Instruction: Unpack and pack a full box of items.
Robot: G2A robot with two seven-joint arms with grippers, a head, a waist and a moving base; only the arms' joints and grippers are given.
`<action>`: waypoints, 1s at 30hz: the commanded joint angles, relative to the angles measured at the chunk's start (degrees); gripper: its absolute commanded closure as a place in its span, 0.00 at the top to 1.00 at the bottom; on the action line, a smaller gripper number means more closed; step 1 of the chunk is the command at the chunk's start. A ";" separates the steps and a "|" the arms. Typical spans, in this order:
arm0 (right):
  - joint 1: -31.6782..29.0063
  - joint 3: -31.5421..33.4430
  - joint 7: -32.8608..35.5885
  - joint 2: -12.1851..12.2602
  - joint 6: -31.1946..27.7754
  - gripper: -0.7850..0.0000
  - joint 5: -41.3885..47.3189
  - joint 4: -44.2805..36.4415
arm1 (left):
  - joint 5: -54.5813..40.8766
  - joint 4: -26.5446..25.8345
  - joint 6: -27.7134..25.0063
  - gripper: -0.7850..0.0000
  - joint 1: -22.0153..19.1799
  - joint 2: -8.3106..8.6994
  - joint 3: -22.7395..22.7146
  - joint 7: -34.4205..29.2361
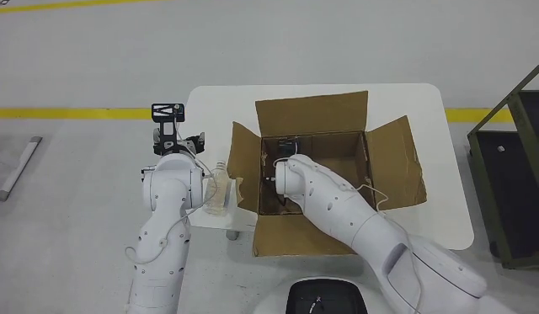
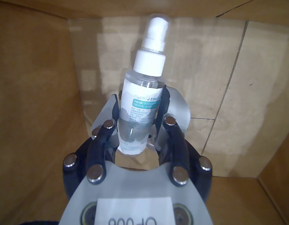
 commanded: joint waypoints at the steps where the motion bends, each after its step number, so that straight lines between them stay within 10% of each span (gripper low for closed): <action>1: 0.17 0.02 0.18 -0.18 0.17 0.26 -0.18 0.60 | 0.00 0.00 0.00 1.00 0.00 0.00 0.00 0.00; 3: 0.32 0.12 0.29 -0.34 0.10 0.21 -0.23 1.08 | 0.00 0.00 0.00 1.00 0.00 0.00 0.00 0.00; 4: 0.38 0.18 0.24 -0.42 0.13 0.01 -0.27 1.32 | 0.00 0.00 0.00 1.00 0.00 0.00 0.00 0.00; 18: 0.03 1.58 -0.06 -0.20 1.74 0.00 -2.53 -1.89 | 0.00 0.00 0.00 1.00 0.00 0.00 0.00 0.00; 30: -7.32 5.99 6.79 5.25 3.65 0.00 -12.74 -17.58 | 0.00 0.00 0.00 1.00 0.00 0.00 0.00 0.00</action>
